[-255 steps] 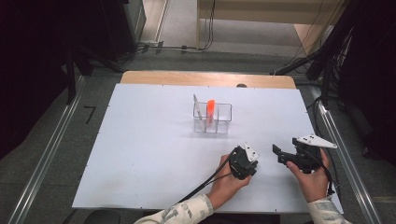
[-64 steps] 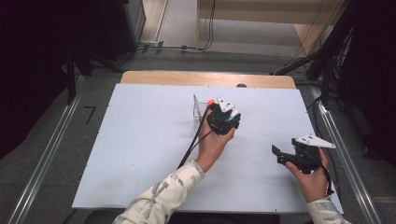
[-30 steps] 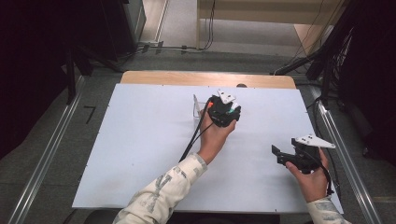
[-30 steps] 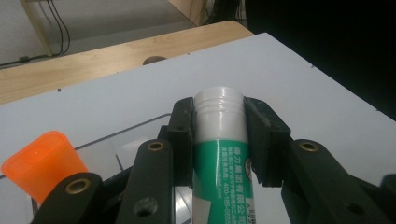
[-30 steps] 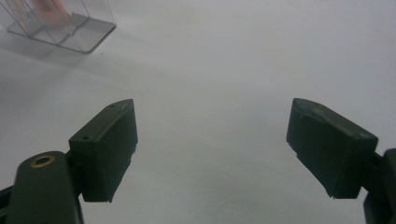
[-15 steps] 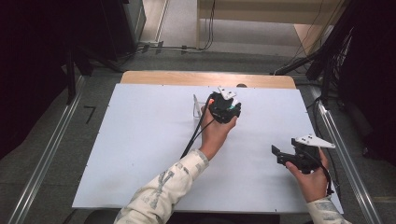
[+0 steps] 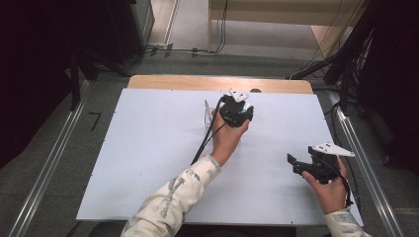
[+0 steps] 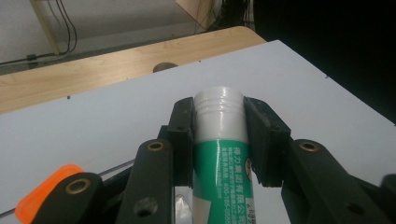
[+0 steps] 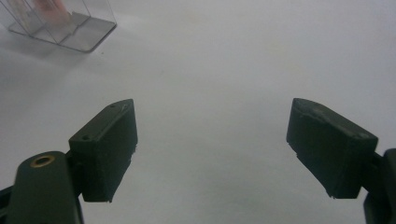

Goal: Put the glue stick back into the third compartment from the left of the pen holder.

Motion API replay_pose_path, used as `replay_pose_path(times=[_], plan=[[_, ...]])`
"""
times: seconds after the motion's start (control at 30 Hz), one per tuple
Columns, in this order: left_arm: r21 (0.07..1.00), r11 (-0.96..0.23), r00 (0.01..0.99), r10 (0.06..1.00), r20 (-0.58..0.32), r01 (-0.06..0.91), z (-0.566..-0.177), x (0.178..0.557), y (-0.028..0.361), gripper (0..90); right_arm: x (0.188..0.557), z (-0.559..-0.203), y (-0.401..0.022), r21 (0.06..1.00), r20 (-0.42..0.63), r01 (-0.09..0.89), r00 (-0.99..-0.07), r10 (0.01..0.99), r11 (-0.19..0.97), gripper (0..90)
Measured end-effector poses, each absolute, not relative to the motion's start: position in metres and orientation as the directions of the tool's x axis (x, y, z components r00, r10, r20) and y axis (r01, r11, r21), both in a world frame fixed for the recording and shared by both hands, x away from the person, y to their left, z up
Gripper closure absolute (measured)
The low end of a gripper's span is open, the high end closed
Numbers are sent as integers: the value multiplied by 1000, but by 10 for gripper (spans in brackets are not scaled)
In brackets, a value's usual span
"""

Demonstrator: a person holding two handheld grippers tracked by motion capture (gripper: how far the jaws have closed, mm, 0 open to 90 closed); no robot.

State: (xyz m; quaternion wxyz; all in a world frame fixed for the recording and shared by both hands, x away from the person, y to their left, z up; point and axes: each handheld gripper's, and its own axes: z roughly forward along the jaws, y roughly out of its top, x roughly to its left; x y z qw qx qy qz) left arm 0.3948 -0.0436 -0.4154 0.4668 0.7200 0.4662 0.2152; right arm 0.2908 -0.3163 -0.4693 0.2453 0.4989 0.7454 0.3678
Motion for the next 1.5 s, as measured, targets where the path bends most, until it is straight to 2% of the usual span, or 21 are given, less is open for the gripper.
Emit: replay_pose_path(times=[1.5], plan=[[879,-93,443,885,-142,468,-412,422,-45,657,291,-470,-316,793,0,561,-389,921,237,153]])
